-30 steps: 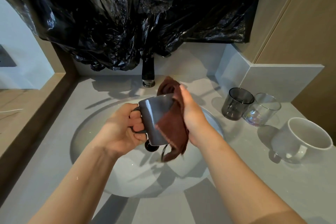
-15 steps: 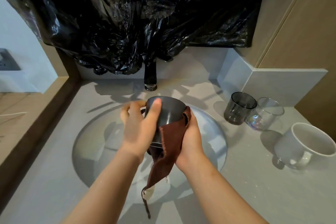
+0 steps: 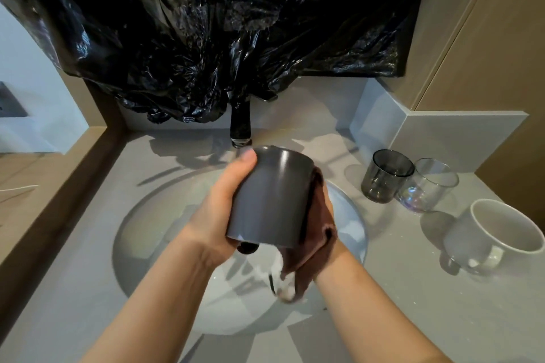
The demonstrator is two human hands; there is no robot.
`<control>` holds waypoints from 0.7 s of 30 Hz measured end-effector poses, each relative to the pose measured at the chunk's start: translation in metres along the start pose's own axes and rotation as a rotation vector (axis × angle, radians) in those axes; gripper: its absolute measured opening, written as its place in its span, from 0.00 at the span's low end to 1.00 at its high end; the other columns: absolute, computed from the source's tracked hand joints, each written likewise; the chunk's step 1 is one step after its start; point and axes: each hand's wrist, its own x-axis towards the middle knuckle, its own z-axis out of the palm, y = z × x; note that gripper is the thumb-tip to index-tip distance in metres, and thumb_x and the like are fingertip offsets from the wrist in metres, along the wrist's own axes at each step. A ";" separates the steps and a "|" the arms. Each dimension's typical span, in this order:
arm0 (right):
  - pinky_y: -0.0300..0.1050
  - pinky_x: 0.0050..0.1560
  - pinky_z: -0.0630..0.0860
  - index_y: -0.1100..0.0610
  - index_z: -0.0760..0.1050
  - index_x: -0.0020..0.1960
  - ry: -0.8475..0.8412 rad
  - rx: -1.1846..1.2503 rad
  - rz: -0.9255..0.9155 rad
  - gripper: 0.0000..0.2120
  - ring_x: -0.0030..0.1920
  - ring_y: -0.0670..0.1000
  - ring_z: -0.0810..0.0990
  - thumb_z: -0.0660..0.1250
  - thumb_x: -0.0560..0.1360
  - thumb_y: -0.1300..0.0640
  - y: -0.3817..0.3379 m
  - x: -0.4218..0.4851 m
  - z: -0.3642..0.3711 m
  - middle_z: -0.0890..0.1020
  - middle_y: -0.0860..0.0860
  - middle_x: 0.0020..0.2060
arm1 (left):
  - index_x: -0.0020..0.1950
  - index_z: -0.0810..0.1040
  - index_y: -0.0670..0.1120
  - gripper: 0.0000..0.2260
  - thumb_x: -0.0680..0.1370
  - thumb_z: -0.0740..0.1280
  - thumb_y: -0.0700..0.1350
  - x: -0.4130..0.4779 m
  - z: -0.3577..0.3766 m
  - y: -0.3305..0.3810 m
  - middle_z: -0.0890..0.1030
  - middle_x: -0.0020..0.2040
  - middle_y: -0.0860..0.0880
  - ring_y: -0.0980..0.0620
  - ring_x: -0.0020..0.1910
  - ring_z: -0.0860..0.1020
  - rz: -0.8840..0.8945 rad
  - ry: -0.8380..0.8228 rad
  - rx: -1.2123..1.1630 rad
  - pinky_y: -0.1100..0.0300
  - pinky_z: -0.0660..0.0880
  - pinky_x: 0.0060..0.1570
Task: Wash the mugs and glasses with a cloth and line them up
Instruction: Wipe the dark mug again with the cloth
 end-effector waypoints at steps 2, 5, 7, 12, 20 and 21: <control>0.47 0.50 0.75 0.52 0.80 0.53 -0.002 0.017 0.044 0.24 0.52 0.53 0.81 0.61 0.73 0.33 0.014 0.000 0.005 0.85 0.51 0.45 | 0.42 0.83 0.47 0.20 0.63 0.67 0.62 0.003 -0.005 0.005 0.83 0.37 0.46 0.52 0.33 0.81 -0.012 0.022 -0.026 0.57 0.75 0.38; 0.49 0.49 0.76 0.50 0.80 0.54 0.043 -0.011 0.039 0.27 0.53 0.56 0.81 0.60 0.71 0.31 0.012 -0.002 0.004 0.84 0.55 0.50 | 0.47 0.82 0.47 0.24 0.64 0.63 0.64 0.005 -0.007 0.004 0.84 0.40 0.46 0.51 0.38 0.82 0.007 0.063 0.035 0.54 0.76 0.43; 0.50 0.53 0.77 0.52 0.81 0.51 0.015 -0.015 0.014 0.22 0.52 0.56 0.81 0.61 0.73 0.35 0.002 0.001 0.001 0.85 0.55 0.47 | 0.54 0.81 0.48 0.28 0.64 0.62 0.66 0.007 -0.010 0.001 0.85 0.47 0.47 0.49 0.47 0.83 0.026 0.083 0.125 0.52 0.76 0.51; 0.42 0.53 0.77 0.42 0.71 0.65 0.055 -0.347 -0.237 0.18 0.55 0.48 0.79 0.54 0.79 0.40 0.006 0.008 0.005 0.81 0.48 0.56 | 0.62 0.78 0.47 0.29 0.69 0.65 0.64 0.006 -0.013 0.002 0.83 0.54 0.43 0.46 0.52 0.82 0.003 0.091 0.054 0.51 0.76 0.51; 0.54 0.54 0.77 0.58 0.80 0.55 0.210 0.004 0.095 0.25 0.51 0.61 0.81 0.58 0.76 0.38 0.007 0.041 -0.009 0.84 0.60 0.48 | 0.55 0.76 0.49 0.33 0.53 0.74 0.59 0.004 -0.010 -0.010 0.85 0.44 0.49 0.53 0.41 0.84 0.087 0.085 0.224 0.59 0.79 0.37; 0.53 0.50 0.77 0.59 0.79 0.56 0.225 0.025 0.185 0.25 0.50 0.62 0.81 0.58 0.77 0.39 0.006 0.042 -0.013 0.83 0.62 0.47 | 0.54 0.75 0.51 0.30 0.54 0.74 0.57 0.004 -0.010 -0.009 0.85 0.42 0.51 0.55 0.39 0.83 0.093 0.062 0.267 0.60 0.78 0.35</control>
